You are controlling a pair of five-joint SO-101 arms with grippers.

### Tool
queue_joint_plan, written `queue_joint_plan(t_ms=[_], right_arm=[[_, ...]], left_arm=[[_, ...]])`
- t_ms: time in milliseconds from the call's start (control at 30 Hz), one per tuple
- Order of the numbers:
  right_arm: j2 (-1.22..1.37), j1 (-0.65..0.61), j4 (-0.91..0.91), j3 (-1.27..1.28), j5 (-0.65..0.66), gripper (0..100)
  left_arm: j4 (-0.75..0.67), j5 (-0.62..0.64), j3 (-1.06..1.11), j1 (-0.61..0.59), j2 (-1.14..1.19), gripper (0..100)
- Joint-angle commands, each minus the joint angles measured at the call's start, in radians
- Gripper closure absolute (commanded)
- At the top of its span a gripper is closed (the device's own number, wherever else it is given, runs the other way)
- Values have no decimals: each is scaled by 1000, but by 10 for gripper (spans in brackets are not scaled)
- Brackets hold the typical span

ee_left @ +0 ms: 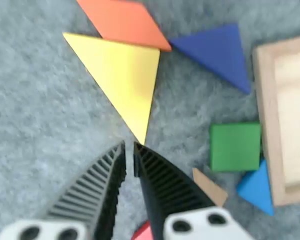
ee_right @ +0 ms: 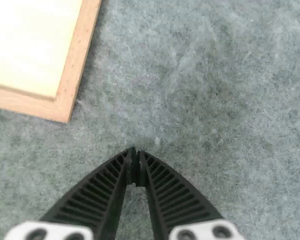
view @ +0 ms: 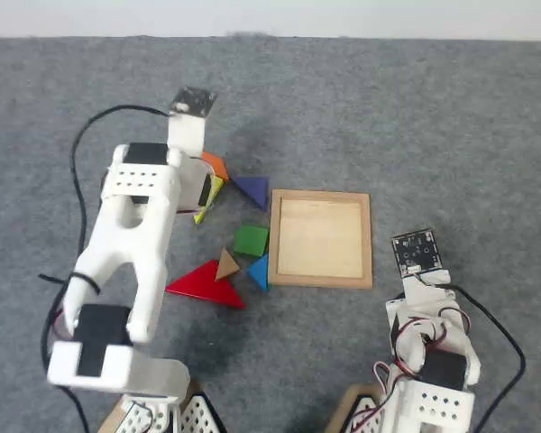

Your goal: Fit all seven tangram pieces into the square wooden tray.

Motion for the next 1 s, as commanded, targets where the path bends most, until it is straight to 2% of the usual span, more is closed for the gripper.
queue_joint_plan(t_ms=[0,133,200,433,600,833,900,967], right_arm=[[-15,10,-5,18,15,990],[-15,10,-5,18,15,990],[-15,10,-5,18,15,990],[-15,10,-5,18,15,990],[-15,10,-5,18,15,990],[-15,8,-5,18,15,990],[-15,8,-5,18,15,990],[-15,10,-5,18,15,990]], left_arm=[[-117,64,-61,2,-21,963],[-252,112,-170,9,146,887],[-275,123,-272,11,244,885],[-236,126,-700,11,597,885],[12,120,-958,2,845,885],[537,84,-1346,-11,1045,885],[568,86,-1388,-14,1040,904],[568,69,-1330,-34,984,937]])
